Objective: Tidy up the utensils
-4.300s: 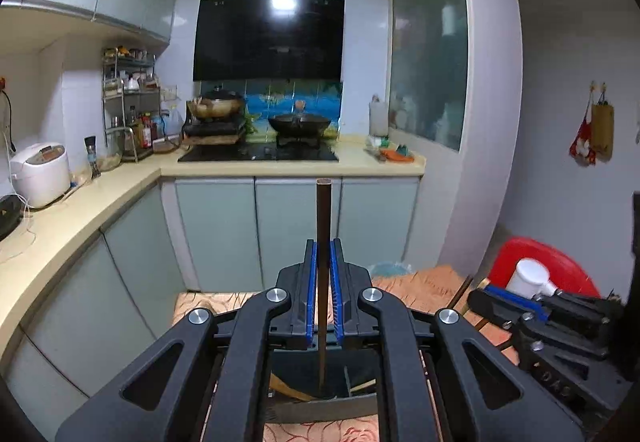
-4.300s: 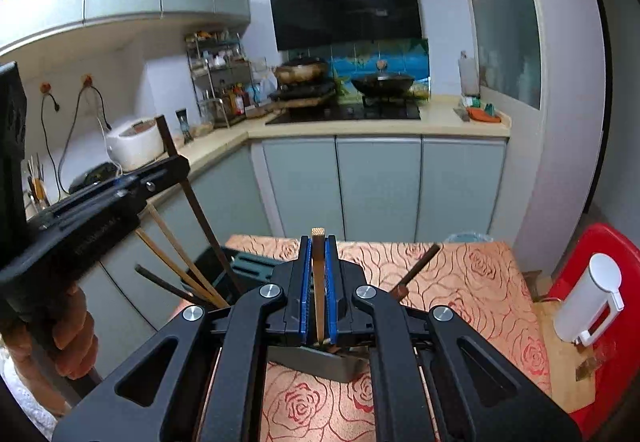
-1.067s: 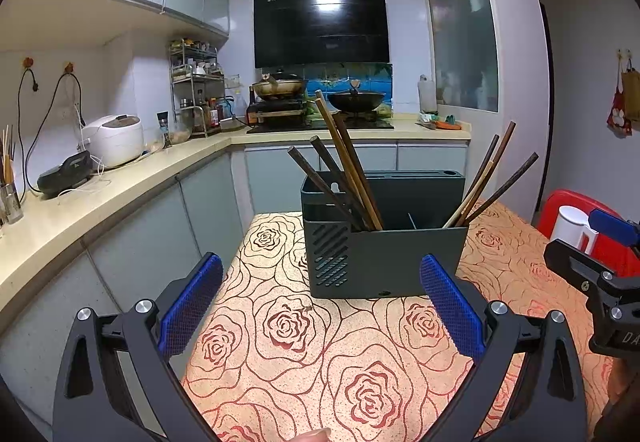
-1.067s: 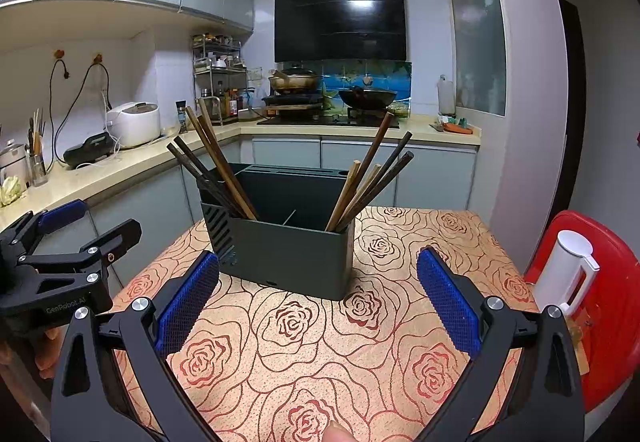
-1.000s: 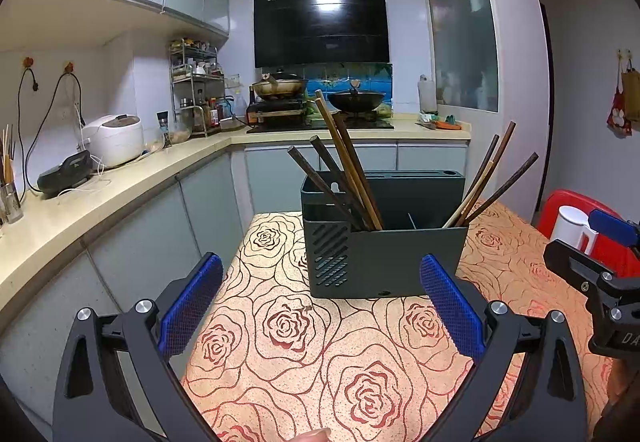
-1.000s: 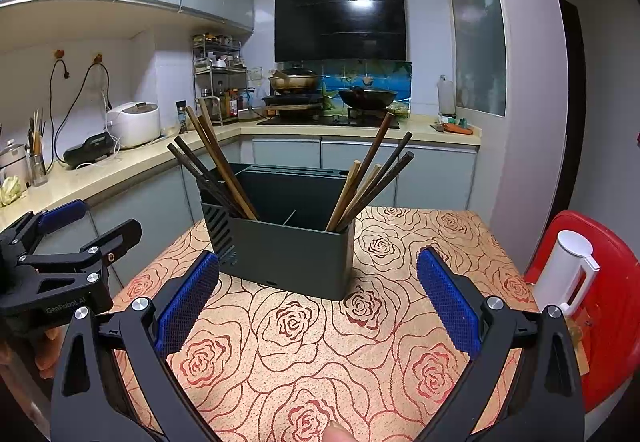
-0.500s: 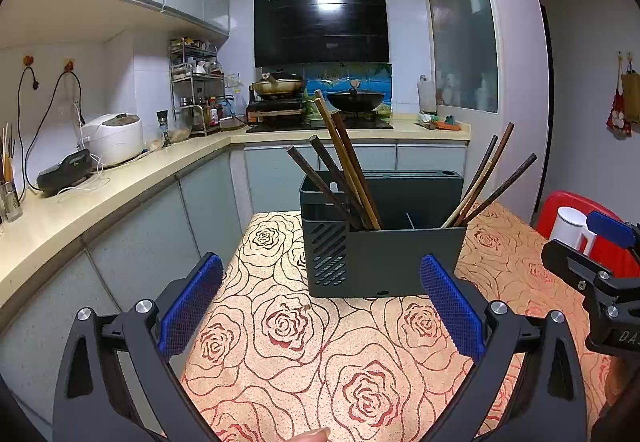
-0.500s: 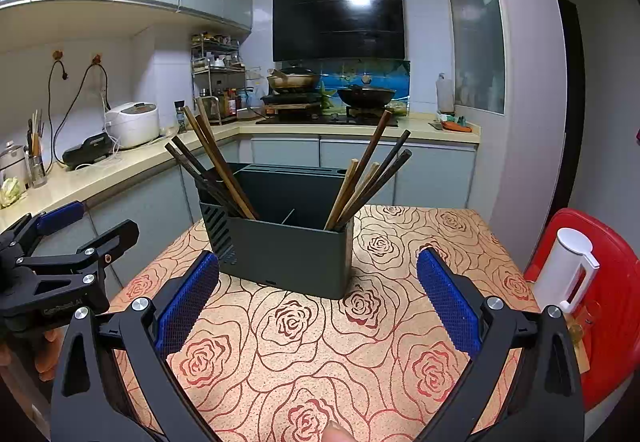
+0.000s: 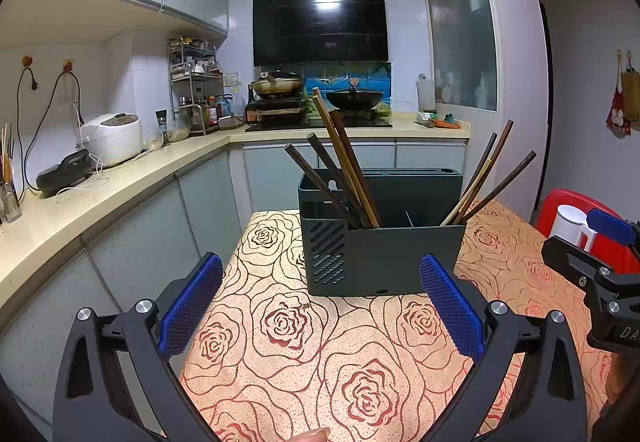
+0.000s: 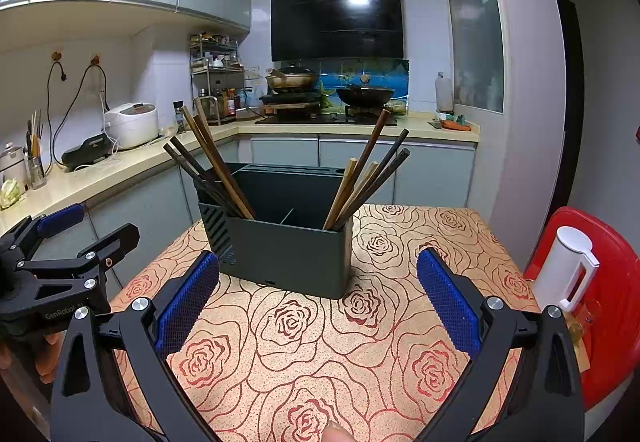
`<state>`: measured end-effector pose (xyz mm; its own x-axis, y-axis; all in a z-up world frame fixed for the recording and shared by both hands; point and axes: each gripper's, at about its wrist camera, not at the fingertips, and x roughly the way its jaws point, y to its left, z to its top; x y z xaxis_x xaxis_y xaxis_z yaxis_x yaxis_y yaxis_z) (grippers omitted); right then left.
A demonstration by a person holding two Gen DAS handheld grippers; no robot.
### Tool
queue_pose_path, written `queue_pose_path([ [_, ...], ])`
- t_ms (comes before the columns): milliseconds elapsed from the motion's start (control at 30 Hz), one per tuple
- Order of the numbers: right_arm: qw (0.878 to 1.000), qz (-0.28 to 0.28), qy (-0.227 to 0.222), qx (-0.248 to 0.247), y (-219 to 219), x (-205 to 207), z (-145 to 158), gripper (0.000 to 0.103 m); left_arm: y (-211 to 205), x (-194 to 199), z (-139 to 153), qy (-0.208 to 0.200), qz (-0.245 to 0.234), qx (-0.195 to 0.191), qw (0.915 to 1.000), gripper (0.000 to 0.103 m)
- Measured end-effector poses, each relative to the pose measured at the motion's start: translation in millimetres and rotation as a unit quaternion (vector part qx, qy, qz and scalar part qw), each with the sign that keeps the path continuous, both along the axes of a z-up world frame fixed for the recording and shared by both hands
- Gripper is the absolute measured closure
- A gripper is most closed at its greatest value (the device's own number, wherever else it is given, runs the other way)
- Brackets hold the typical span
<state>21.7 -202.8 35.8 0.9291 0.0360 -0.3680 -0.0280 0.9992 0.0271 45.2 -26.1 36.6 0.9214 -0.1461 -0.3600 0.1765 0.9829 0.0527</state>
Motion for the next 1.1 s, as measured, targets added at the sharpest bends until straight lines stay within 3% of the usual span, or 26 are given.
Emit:
queue_pose_path([
  [1100, 1.0, -0.005, 0.01, 0.0, 1.9, 2.6, -8.1, 0.007, 3.1, -0.9, -1.6, -0.008, 0.005, -0.006, 0.9999, 0.007],
])
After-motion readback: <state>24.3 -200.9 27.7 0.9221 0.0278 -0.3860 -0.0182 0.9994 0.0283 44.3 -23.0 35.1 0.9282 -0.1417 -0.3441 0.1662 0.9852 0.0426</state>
